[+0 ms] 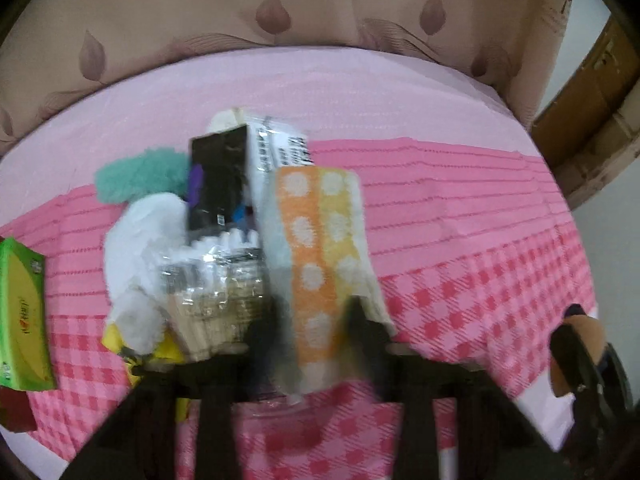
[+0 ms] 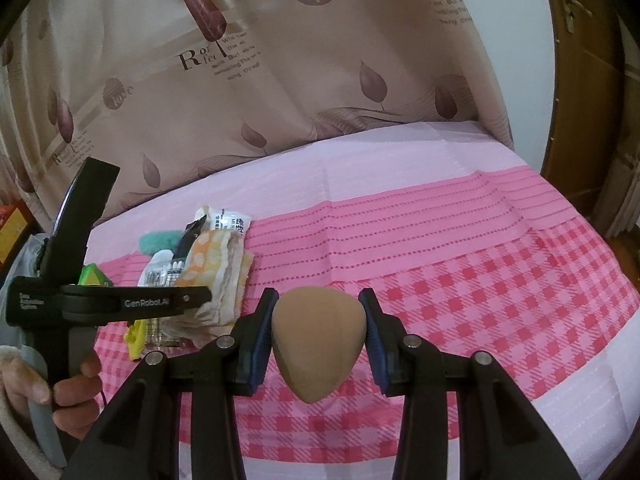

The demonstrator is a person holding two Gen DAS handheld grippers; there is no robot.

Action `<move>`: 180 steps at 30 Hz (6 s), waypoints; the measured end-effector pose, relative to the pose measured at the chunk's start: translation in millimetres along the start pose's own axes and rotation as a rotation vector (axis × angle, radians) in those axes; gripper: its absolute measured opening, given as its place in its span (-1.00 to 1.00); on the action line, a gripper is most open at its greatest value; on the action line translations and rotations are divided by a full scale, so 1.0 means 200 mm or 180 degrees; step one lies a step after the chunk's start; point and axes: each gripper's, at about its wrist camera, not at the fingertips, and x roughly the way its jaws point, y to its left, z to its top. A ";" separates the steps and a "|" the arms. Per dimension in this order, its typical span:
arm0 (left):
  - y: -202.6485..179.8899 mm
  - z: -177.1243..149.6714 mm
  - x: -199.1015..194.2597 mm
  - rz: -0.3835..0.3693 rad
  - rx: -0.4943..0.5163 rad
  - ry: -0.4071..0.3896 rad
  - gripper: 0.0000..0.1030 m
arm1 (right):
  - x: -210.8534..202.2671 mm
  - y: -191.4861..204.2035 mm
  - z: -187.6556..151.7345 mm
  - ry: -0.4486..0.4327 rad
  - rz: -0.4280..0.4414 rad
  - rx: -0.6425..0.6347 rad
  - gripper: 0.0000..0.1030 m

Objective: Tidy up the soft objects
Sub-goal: 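Grasp the folded orange-dotted towel with the left gripper while the right gripper holds the sponge, then carry the towel into the gold tin with the left gripper and release it, then carry the sponge into the gold tin beside the towel and open the right gripper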

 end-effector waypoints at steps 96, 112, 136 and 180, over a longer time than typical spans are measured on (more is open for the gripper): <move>1.93 -0.84 -0.90 0.1922 -0.1617 -0.0573 -0.22 | 0.08 0.29 -0.12 0.0055 0.0016 -0.0707 -0.27; 1.96 -1.05 -0.97 0.2098 -0.1910 -0.0784 -0.17 | 0.10 0.70 -0.20 0.0202 0.0559 -0.1083 -0.27; 2.23 -1.29 -1.11 0.2135 -0.3013 -0.0869 -0.17 | 0.20 2.10 -0.38 0.0572 0.1883 -0.2103 -0.27; 2.24 -1.26 -1.11 0.2202 -0.2992 -0.0848 -0.17 | 0.44 2.42 -0.60 0.0865 0.1741 -0.2530 0.02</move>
